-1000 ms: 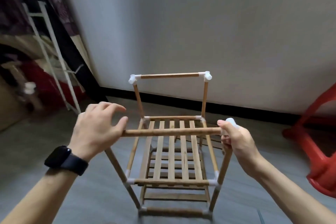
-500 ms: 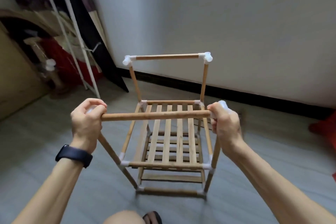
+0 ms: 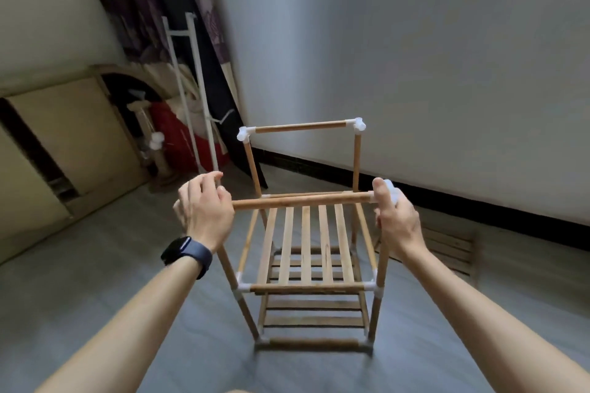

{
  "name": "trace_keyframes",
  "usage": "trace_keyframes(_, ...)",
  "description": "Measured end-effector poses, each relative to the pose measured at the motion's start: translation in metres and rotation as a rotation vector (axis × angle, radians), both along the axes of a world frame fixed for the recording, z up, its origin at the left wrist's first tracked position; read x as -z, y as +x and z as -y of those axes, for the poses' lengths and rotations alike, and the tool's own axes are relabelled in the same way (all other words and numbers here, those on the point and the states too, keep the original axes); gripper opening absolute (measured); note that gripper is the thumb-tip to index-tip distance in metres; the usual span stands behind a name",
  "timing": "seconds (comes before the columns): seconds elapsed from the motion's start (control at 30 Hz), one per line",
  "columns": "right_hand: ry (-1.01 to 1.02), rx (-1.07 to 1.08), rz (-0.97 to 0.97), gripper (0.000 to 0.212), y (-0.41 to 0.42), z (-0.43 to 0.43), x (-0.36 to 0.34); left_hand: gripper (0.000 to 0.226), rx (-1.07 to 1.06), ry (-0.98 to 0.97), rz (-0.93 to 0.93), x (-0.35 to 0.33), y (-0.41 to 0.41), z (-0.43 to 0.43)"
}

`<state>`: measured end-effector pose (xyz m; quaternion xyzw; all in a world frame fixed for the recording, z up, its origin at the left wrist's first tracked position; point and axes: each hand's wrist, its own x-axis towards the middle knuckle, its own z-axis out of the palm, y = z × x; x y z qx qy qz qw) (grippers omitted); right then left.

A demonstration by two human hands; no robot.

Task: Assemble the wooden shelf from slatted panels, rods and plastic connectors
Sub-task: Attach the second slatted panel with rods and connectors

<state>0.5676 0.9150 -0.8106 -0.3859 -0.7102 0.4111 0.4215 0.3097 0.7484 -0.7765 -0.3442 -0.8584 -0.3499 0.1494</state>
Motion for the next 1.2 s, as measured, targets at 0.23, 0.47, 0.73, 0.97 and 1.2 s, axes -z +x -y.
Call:
trace_keyframes(0.23,0.204,-0.018,0.547,0.042,0.082,0.000,0.103,0.059,0.819,-0.168,-0.641,0.044,0.130,-0.045)
trace_keyframes(0.47,-0.146,-0.148,1.249,0.056,0.200,0.013,0.252,0.061,1.173,-1.012,-0.476,0.220,0.248,-0.094)
trace_keyframes(0.73,-0.502,-0.213,1.384,0.067,0.246,-0.024,0.336,0.077,0.973,-1.383,0.003,0.378,0.283,-0.144)
trace_keyframes(0.97,-0.429,0.018,1.245,0.071,0.216,-0.179,0.350,0.113,0.969,-1.479,-0.018,0.428,0.273,-0.141)
trace_keyframes(1.2,-0.459,0.057,1.278,0.058,0.188,-0.242,0.379,0.114,0.975,-1.505,0.012,0.432,0.272,-0.141)
